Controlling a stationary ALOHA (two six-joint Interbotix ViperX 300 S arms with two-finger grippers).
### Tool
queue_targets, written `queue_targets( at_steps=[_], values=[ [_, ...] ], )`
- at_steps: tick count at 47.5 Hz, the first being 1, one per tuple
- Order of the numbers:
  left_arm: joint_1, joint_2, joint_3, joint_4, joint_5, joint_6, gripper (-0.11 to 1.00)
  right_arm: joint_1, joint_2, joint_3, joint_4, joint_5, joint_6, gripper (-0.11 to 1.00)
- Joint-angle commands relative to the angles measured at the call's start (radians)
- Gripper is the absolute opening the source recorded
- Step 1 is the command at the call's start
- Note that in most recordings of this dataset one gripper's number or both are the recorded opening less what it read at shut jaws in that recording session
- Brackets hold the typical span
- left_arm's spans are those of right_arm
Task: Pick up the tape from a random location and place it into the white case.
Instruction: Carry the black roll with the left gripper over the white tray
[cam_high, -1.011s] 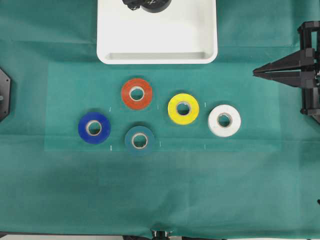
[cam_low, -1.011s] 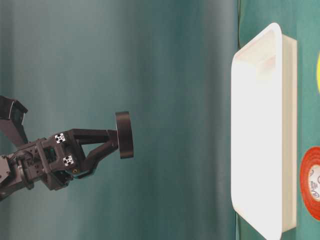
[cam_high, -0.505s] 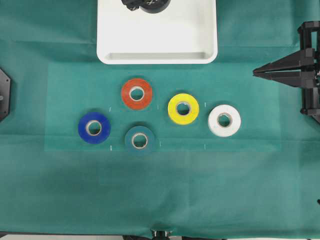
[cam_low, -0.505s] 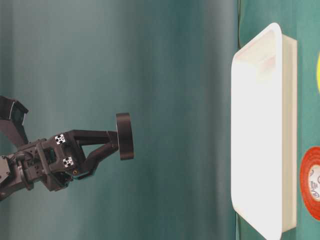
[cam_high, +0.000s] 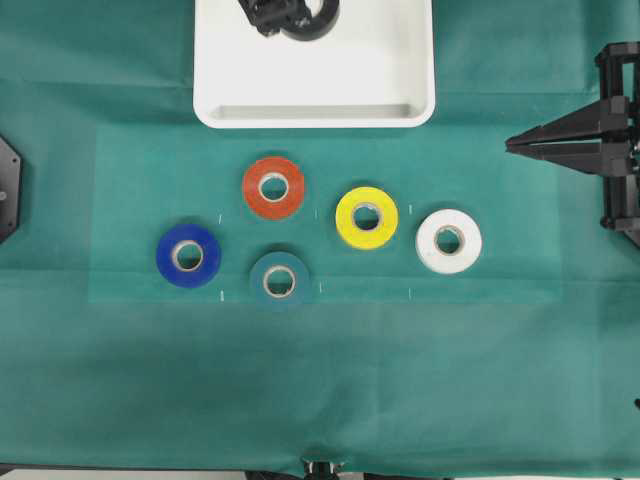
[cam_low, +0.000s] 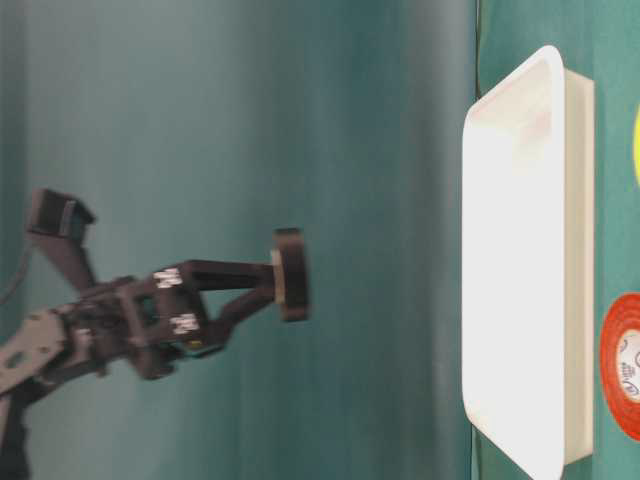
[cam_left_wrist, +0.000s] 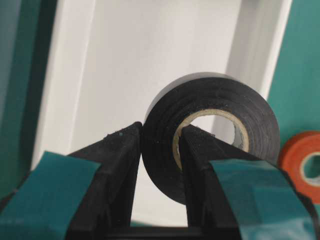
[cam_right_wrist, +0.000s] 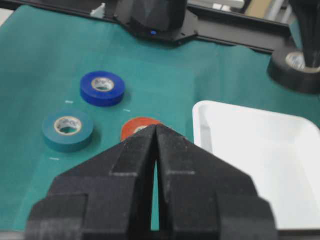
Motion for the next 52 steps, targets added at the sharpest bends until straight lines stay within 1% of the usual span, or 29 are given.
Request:
queue_targets(
  at_steps=[1, 10, 16, 26, 36, 52],
  values=[
    [0.008, -0.005, 0.032, 0.0, -0.054, -0.003, 0.2, 0.0, 0.006, -0.028, -0.002, -0.005, -0.002, 0.0],
    [0.025, 0.051, 0.124, 0.0, -0.155, -0.003, 0.2, 0.0, 0.009, -0.026, -0.002, -0.005, -0.002, 0.0],
    [0.035, 0.081, 0.19, 0.0, -0.273, -0.002, 0.2, 0.0, 0.011, -0.026, -0.002, -0.005, -0.003, 0.0],
    [0.063, 0.127, 0.259, 0.0, -0.379, -0.003, 0.2, 0.002, 0.017, -0.026, -0.002, -0.008, -0.006, 0.0],
    [0.078, 0.173, 0.285, 0.0, -0.44, -0.002, 0.2, 0.0, 0.021, -0.025, -0.005, -0.008, -0.006, 0.0],
    [0.08, 0.19, 0.278, -0.002, -0.457, -0.002, 0.2, 0.002, 0.023, -0.025, -0.005, -0.009, -0.006, 0.0]
  ],
)
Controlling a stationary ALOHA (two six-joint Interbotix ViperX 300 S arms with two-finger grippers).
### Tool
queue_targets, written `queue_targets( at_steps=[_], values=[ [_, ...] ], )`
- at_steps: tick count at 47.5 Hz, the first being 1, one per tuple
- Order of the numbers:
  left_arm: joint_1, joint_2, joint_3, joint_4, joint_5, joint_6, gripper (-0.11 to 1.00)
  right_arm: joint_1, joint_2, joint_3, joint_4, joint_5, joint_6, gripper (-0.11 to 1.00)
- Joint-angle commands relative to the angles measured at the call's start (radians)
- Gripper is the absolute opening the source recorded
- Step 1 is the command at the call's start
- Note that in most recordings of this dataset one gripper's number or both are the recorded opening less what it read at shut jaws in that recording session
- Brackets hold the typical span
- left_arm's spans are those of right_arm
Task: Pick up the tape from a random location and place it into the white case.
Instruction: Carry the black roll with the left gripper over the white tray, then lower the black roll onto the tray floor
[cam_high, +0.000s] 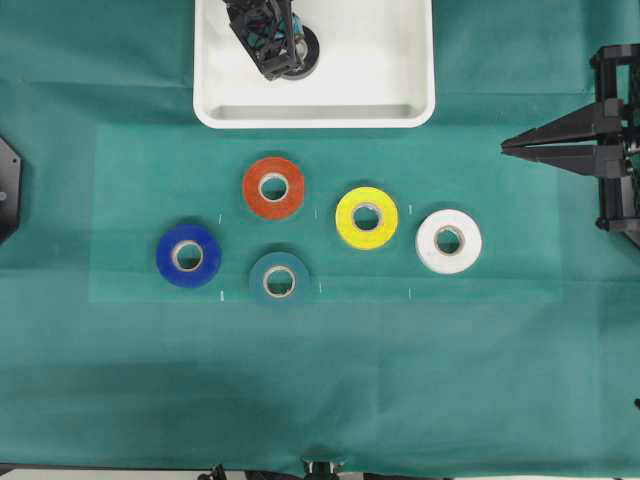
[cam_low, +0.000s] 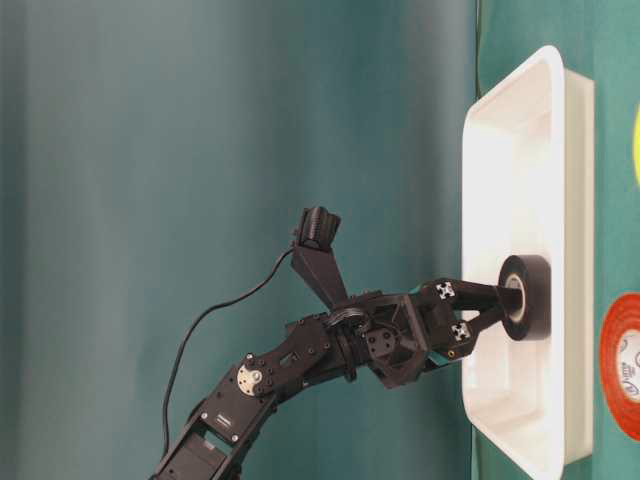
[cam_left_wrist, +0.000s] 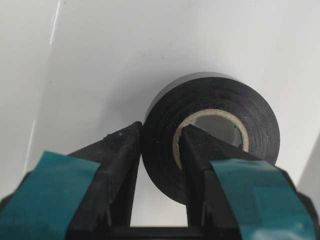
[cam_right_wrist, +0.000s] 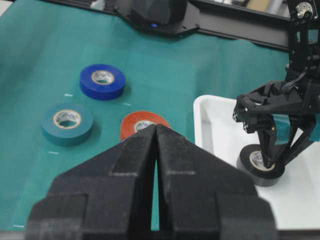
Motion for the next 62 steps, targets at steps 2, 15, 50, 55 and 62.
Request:
queue_targets(
  at_steps=[2, 15, 50, 55, 62],
  values=[
    [0.0, -0.02, -0.017, -0.002, -0.003, 0.0, 0.2, 0.0, 0.005, -0.025, -0.002, -0.006, -0.003, 0.0],
    [-0.014, -0.02, -0.018, -0.003, 0.017, -0.002, 0.2, 0.0, 0.005, -0.025, -0.002, -0.008, -0.002, 0.0],
    [-0.025, -0.103, -0.017, -0.005, 0.063, -0.003, 0.86, 0.0, 0.006, -0.026, -0.002, -0.008, -0.002, 0.0],
    [-0.025, -0.133, -0.017, -0.005, 0.083, -0.003, 0.86, 0.0, 0.006, -0.028, -0.002, -0.008, -0.002, 0.0],
    [-0.028, -0.179, -0.018, -0.005, 0.132, -0.003, 0.86, 0.0, 0.006, -0.026, -0.002, -0.008, -0.002, 0.0]
  ],
)
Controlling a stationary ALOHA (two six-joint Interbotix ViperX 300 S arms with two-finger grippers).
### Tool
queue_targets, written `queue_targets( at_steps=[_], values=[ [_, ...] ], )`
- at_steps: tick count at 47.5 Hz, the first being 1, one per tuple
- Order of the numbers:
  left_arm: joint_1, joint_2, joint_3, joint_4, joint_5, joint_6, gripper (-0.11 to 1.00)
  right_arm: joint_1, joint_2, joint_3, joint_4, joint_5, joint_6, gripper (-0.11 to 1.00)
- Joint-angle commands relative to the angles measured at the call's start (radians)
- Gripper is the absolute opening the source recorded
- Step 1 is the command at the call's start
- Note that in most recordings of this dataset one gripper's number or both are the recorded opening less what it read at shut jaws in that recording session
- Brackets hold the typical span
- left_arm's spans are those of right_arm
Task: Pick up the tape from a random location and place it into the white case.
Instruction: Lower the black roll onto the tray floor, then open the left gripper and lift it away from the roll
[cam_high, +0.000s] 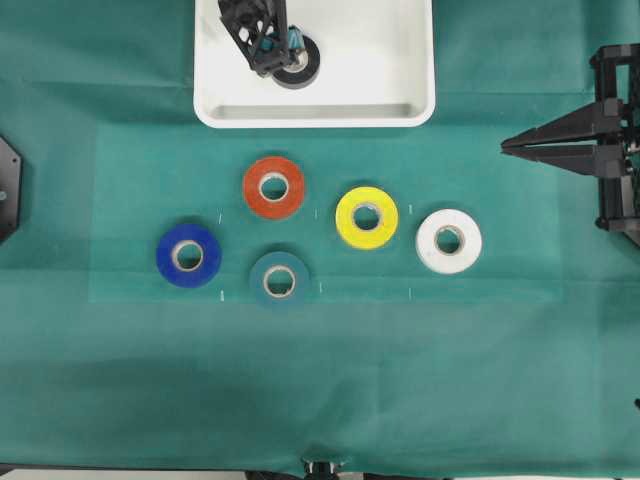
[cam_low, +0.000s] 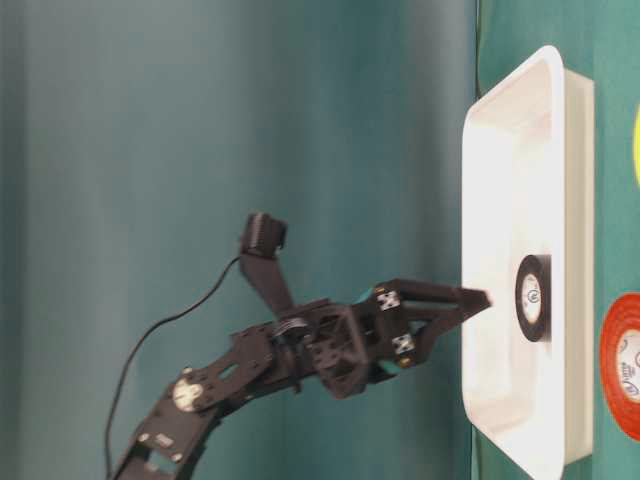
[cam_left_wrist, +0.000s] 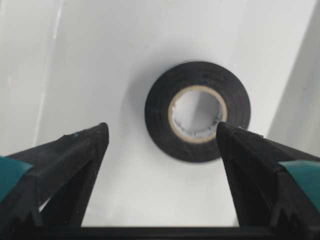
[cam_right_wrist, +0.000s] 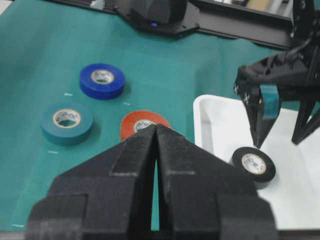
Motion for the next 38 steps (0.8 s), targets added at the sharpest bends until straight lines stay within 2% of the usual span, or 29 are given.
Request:
queue_targets(
  at_steps=[1, 25, 38],
  values=[
    [-0.005, -0.066, -0.02, -0.002, 0.023, 0.002, 0.86, 0.0, 0.005, -0.028, 0.0, -0.008, 0.0, 0.0],
    [-0.025, -0.149, -0.04, -0.002, 0.137, 0.002, 0.86, 0.0, 0.005, -0.028, 0.0, -0.003, 0.002, 0.0],
    [-0.032, -0.164, -0.058, -0.002, 0.149, 0.003, 0.86, 0.0, 0.005, -0.028, 0.0, -0.003, 0.003, 0.0]
  ],
)
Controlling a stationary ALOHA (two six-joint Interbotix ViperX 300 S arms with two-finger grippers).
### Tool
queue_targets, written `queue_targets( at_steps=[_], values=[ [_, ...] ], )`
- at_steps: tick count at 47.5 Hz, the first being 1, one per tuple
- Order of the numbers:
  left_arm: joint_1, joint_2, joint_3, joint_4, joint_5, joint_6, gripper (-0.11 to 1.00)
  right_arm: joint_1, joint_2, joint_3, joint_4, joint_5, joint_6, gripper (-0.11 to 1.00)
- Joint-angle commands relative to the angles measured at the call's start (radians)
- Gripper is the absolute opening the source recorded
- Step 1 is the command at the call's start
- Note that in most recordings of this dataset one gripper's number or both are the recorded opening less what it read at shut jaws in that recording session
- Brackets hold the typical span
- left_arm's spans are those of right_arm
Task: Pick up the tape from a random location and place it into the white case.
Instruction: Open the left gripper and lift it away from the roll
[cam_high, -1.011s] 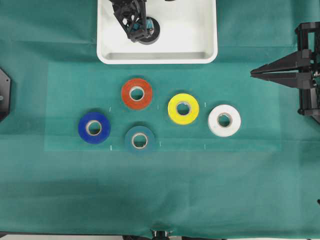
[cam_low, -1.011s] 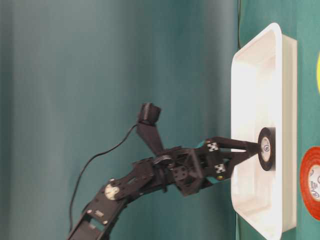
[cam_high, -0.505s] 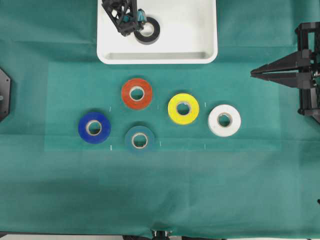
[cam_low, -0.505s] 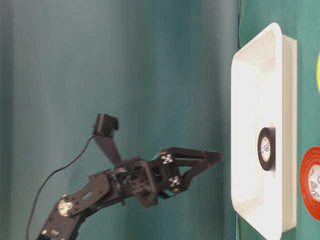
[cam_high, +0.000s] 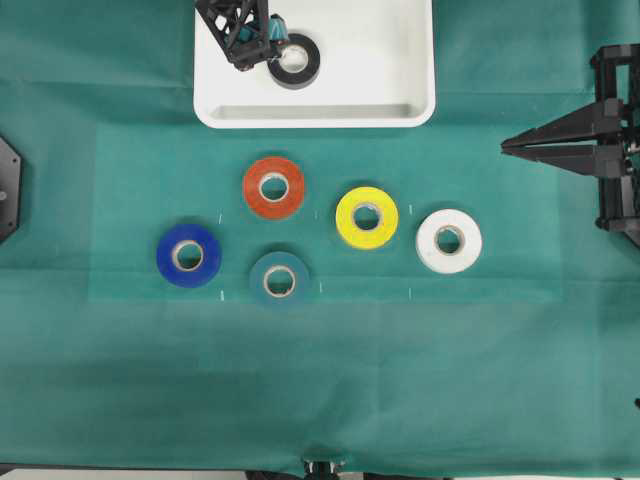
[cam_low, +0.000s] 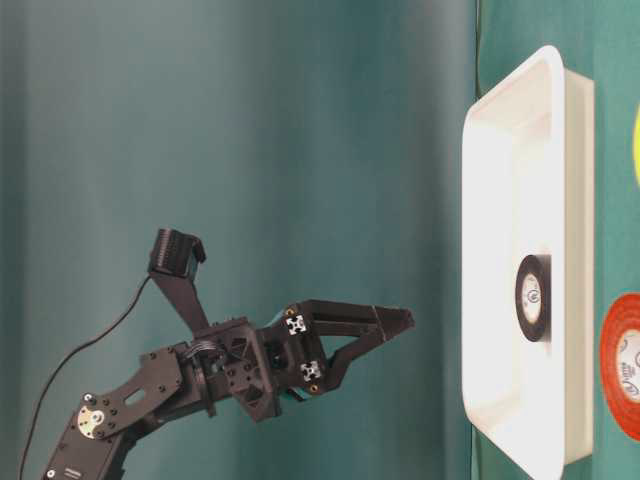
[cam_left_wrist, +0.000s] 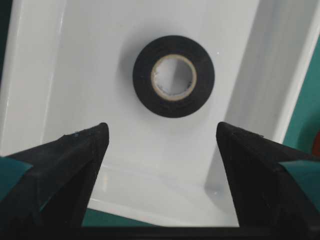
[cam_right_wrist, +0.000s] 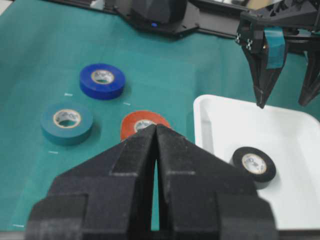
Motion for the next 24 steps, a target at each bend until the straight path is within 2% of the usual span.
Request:
queue_targets(
  at_steps=[1, 24],
  values=[
    [-0.003, -0.043, -0.025, -0.002, 0.002, 0.002, 0.86, 0.0, 0.005, -0.028, 0.0, -0.005, 0.002, 0.0],
    [-0.006, -0.077, -0.021, -0.002, 0.003, 0.002, 0.86, 0.0, 0.005, -0.031, 0.002, -0.008, 0.003, 0.0]
  ],
)
